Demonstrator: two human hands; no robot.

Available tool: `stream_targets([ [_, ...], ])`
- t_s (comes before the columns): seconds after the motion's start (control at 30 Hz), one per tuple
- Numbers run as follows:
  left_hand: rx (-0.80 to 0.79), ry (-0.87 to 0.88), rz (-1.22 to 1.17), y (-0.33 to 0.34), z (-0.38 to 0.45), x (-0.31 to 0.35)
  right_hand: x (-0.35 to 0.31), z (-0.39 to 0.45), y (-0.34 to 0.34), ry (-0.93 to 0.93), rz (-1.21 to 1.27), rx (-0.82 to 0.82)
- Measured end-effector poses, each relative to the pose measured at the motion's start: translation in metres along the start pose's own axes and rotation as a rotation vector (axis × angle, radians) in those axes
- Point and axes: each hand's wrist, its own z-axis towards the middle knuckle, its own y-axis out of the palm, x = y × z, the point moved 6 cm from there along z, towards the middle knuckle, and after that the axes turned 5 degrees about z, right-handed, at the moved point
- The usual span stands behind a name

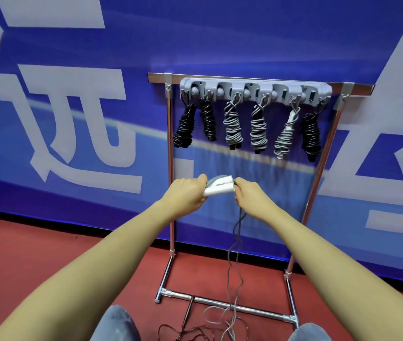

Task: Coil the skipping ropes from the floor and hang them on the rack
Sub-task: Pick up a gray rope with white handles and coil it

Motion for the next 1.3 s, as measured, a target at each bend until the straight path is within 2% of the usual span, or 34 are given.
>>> stream_targets([
  [0.1,0.034,-0.129,-0.136,-0.001,0.006,-0.003,-0.001,-0.001,-0.004,0.048,0.213,0.002],
  [0.2,0.028,-0.195,-0.153,0.004,0.011,-0.004,-0.007,-0.006,-0.004,0.044,0.316,-0.026],
  [0.3,-0.003,-0.248,-0.151,0.016,0.014,-0.009,-0.011,-0.011,-0.006,0.016,0.291,-0.065],
  [0.37,-0.028,-0.261,-0.122,0.021,0.014,-0.011,-0.017,-0.011,-0.008,-0.044,0.134,-0.106],
  [0.47,-0.076,-0.231,-0.032,0.024,0.015,-0.008,-0.03,-0.008,-0.013,-0.199,-0.473,-0.1],
  [0.53,-0.111,-0.19,0.036,0.023,0.015,-0.004,-0.048,-0.009,-0.016,-0.471,-0.833,0.071],
  [0.6,-0.133,-0.132,0.095,0.021,0.016,-0.002,-0.055,-0.012,-0.018,-0.563,-0.926,0.194],
  [0.67,-0.155,-0.061,0.152,0.018,0.016,-0.001,-0.053,-0.01,-0.025,-0.501,-0.817,0.272],
  [0.73,-0.183,0.046,0.203,0.015,0.014,0.003,-0.047,-0.006,-0.03,-0.347,-0.595,0.305],
  [0.8,-0.19,0.164,0.229,0.012,0.008,0.015,-0.03,0.0,-0.034,-0.107,-0.332,0.236],
  [0.9,-0.158,0.264,0.25,0.008,0.001,0.028,-0.009,0.007,-0.031,0.049,-0.081,0.155],
  [0.93,-0.118,0.3,0.244,0.006,0.001,0.032,-0.004,0.008,-0.031,0.076,-0.049,0.129],
  [1.03,0.161,0.432,0.156,-0.013,-0.003,0.038,0.005,0.005,-0.027,0.109,0.051,0.079],
  [1.1,0.287,0.42,0.09,-0.025,0.0,0.036,0.01,0.004,-0.021,0.14,0.15,0.038],
  [1.2,0.358,0.33,0.01,-0.04,0.008,0.039,0.006,0.007,-0.021,0.108,0.205,0.046],
  [1.23,0.348,0.264,-0.024,-0.042,0.012,0.037,0.003,0.008,-0.022,0.071,0.199,0.068],
  [1.3,0.204,0.07,-0.01,-0.038,0.019,0.031,-0.001,0.004,-0.025,0.054,0.275,0.087],
])
